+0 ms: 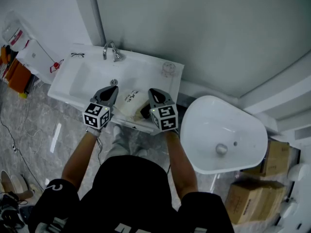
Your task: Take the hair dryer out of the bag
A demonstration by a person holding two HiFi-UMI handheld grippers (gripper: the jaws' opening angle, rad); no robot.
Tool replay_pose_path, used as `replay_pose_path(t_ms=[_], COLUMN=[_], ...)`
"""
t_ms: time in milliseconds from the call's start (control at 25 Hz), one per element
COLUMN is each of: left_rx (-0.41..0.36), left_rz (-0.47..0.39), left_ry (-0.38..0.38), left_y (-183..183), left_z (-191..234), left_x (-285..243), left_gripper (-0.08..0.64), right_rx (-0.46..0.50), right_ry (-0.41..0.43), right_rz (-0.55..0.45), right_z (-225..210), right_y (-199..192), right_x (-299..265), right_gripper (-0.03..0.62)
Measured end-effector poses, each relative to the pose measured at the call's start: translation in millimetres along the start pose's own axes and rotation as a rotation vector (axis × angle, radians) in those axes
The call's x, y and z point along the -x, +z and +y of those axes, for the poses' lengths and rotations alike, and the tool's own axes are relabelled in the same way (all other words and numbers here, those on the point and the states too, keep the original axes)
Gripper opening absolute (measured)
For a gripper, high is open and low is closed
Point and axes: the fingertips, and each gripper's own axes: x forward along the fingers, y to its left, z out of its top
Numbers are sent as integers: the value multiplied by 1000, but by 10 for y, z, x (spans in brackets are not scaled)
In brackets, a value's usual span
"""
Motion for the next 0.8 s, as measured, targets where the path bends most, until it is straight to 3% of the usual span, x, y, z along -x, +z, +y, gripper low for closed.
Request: replay_pose_path(t_ms=[800], left_rx=[-11], left_rz=[11], left_ry=[-14], left_y=[-57], left_z=[-105], left_x=[-9], left_gripper=[-2], right_rx=[5], right_ry=[1], right_rz=[2], right_z=[6], right_y=[-43], right_x=[55], right_gripper=[-3])
